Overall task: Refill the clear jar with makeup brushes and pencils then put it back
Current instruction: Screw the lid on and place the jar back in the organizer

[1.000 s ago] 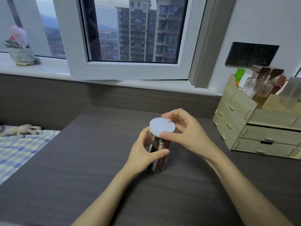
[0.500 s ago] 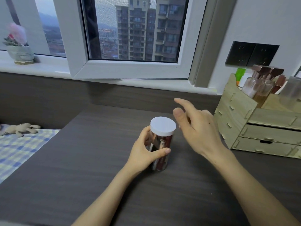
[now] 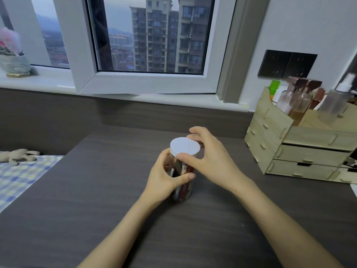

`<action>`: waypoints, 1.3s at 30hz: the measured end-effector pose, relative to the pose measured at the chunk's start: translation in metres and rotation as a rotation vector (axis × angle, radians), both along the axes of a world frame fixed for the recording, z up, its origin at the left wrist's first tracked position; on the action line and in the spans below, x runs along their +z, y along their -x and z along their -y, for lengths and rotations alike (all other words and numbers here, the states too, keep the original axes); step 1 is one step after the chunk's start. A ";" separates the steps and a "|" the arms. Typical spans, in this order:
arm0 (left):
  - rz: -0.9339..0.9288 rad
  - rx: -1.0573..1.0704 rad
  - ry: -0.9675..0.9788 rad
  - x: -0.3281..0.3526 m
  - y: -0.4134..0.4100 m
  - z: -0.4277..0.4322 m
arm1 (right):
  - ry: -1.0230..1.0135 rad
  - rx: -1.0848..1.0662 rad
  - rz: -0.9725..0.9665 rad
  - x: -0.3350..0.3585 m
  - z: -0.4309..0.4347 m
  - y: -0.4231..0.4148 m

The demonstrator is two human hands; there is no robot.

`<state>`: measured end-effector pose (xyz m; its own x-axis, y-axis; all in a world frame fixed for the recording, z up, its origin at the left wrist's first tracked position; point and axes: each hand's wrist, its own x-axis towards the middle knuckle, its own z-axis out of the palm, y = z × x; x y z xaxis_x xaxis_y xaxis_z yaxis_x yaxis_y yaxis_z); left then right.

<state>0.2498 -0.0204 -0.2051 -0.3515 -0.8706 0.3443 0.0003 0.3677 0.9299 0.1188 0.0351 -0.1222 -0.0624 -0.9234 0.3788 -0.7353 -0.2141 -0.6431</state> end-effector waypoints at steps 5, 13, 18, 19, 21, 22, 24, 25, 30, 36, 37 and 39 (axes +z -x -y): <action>-0.076 -0.042 -0.037 0.029 0.012 0.001 | 0.016 0.028 0.481 -0.002 -0.013 0.024; -0.234 -0.330 -0.040 0.097 0.091 -0.006 | 0.003 -0.052 0.342 0.003 -0.045 0.087; -0.164 -0.425 0.124 0.138 0.154 -0.019 | 0.265 -0.356 0.213 0.037 -0.057 0.135; -0.159 -0.409 0.180 0.146 0.165 -0.021 | 0.309 -0.414 0.173 0.044 -0.059 0.148; -0.184 -0.368 0.318 0.162 0.185 -0.024 | 0.364 -0.489 0.128 0.058 -0.058 0.174; -0.196 -0.343 0.392 0.168 0.196 -0.025 | 0.389 -0.495 0.123 0.065 -0.056 0.187; -0.194 -0.317 0.520 0.178 0.214 -0.024 | 0.436 -0.481 0.168 0.073 -0.049 0.209; -0.192 -0.322 0.559 0.181 0.221 -0.022 | 0.451 -0.470 0.210 0.074 -0.046 0.218; -0.003 -0.319 0.669 0.183 0.253 -0.001 | 0.492 -0.548 0.235 0.060 -0.032 0.254; 0.273 -0.195 0.844 0.187 0.275 0.014 | 0.450 -0.636 0.204 0.050 -0.024 0.273; 0.298 -0.155 0.865 0.189 0.278 0.012 | 0.439 -0.658 0.186 0.051 -0.024 0.276; 0.335 -0.081 0.922 0.195 0.285 0.007 | 0.423 -0.708 0.155 0.054 -0.024 0.280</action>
<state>-0.0357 -0.0276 -0.0102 -0.6014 -0.2801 0.7482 -0.1539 0.9596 0.2355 -0.1610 0.0592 -0.0684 -0.6541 -0.4283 0.6235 -0.6965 0.0193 -0.7173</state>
